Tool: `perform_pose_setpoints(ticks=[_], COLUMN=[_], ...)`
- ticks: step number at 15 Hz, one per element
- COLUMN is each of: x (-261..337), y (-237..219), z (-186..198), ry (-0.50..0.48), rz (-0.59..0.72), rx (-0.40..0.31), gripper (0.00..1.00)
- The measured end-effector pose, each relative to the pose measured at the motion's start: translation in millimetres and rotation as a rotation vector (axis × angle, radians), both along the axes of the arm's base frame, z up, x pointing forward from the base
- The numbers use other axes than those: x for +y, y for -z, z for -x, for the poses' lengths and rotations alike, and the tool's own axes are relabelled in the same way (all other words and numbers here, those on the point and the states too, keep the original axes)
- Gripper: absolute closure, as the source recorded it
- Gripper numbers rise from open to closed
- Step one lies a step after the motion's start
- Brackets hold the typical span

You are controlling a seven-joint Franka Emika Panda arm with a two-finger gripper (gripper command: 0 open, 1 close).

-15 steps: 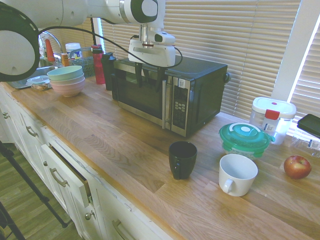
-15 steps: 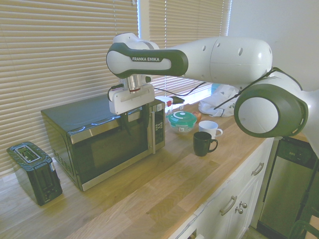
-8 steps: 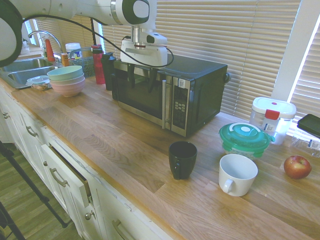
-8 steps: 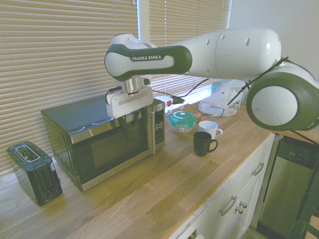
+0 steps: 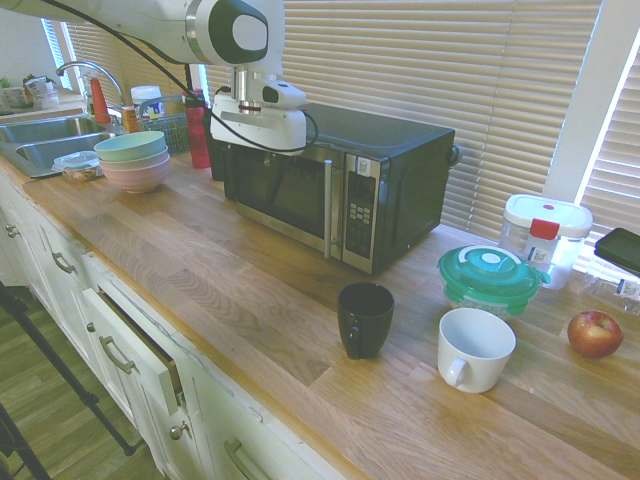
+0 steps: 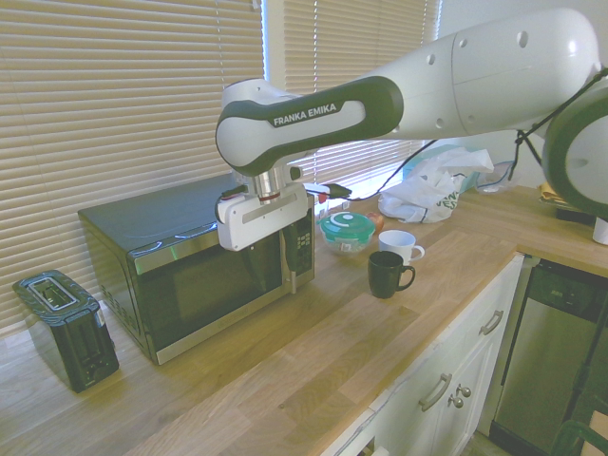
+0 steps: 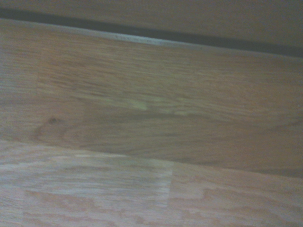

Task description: Close the microwave

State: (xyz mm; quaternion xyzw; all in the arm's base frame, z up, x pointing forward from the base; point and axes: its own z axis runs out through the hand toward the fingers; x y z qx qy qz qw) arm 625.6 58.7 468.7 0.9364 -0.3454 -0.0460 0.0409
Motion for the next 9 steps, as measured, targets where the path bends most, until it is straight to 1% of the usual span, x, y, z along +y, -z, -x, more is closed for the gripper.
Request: perform_pose_setpoints(ticks=[2, 5, 9], x=[-9, -20, -37], y=[12, 39, 70], z=[20, 48, 98], ry=[0.012, 0.031, 0.051], rz=[0.003, -0.009, -0.031], rx=[0.005, -0.007, -0.021], gripper=[0.00, 0.00, 0.00])
